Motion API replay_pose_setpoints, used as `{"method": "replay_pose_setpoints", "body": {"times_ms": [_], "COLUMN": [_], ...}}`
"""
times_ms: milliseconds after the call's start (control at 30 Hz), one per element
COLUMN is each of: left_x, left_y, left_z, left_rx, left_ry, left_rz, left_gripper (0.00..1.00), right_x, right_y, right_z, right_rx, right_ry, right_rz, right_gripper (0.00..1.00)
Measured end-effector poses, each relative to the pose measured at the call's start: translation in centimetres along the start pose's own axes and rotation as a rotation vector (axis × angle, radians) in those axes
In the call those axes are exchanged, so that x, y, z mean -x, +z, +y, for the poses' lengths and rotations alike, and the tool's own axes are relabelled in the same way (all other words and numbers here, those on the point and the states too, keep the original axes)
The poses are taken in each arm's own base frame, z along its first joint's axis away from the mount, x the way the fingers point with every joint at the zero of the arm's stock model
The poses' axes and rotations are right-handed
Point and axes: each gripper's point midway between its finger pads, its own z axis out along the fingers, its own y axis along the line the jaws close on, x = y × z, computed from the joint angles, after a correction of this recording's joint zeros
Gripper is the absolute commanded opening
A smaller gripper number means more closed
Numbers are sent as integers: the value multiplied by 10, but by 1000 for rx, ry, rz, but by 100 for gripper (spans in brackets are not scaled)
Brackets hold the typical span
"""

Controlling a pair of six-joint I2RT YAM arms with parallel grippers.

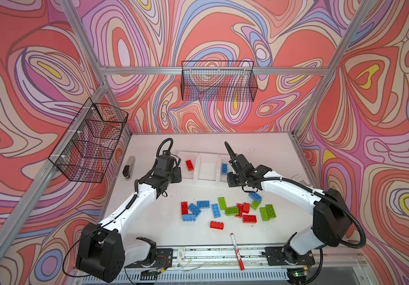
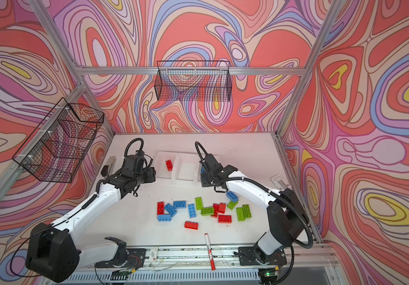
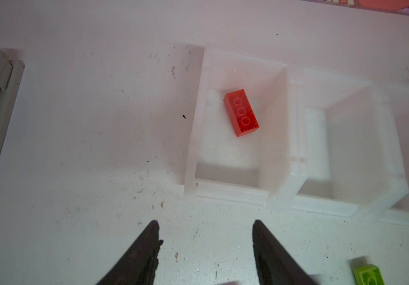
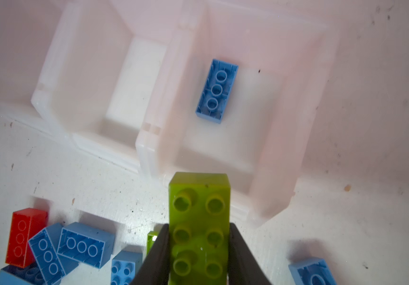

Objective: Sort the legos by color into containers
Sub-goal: 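Place the lime-green brick in the middle compartment while the left gripper moves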

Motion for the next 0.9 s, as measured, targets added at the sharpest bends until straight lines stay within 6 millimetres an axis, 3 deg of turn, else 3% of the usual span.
{"method": "replay_pose_setpoints", "body": {"times_ms": [300,467,733,900], "left_x": [-20,-26,-32,-42], "left_y": [-44,-56,-56,-56], "left_z": [-7,-4,-10,-26], "left_rx": [-71,-77,-109,-160], "left_ry": [138,201,266,385], "left_rz": [16,22,44,68], "left_gripper": [65,65,66,67], "right_x": [24,30,53,88], "right_y": [57,65,57,37], "right_z": [-28,-30,-4,44], "right_rx": [-64,-62,46,159], "right_ry": [10,2,3,-21], "right_rz": [32,28,-26,-120], "right_gripper": [30,30,30,30]}}
